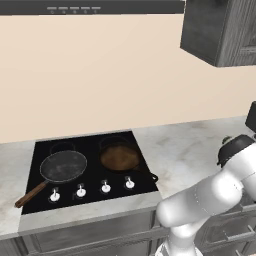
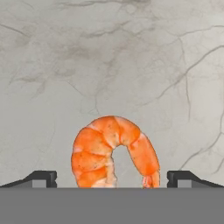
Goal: Place both pans onto different burners. Then place the broccoli and the shrimp on different pans.
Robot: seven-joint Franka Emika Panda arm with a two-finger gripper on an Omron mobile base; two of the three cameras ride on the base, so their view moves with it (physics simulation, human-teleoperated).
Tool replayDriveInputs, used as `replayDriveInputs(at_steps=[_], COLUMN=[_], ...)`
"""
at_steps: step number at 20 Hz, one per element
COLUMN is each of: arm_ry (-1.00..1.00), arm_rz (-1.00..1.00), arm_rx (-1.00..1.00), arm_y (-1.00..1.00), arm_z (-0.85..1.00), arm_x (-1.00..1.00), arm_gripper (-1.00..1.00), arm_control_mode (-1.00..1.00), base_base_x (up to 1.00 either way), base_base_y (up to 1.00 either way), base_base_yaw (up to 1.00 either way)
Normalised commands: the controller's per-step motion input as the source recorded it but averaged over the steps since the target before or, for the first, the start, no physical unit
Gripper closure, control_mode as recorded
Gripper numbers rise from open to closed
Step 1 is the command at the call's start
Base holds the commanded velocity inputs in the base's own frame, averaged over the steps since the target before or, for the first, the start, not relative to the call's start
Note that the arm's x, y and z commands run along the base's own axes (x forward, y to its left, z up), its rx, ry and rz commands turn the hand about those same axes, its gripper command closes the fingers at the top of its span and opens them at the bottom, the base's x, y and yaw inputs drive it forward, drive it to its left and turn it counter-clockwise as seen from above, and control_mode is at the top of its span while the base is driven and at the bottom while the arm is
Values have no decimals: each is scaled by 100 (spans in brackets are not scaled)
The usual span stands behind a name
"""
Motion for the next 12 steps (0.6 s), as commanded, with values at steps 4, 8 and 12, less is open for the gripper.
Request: replayDriveInputs(at_steps=[4, 8, 12], arm_ry=[0, 0, 0], arm_rz=[0, 0, 0], arm_rx=[0, 1, 1], arm_y=[-4, -18, -18], arm_z=[-10, -5, -14], arm_x=[21, 18, 4], arm_gripper=[-100, -100, -100], arm_control_mode=[-100, -100, -100], base_base_x=[0, 0, 0], base_base_y=[0, 0, 0], base_base_yaw=[0, 0, 0])
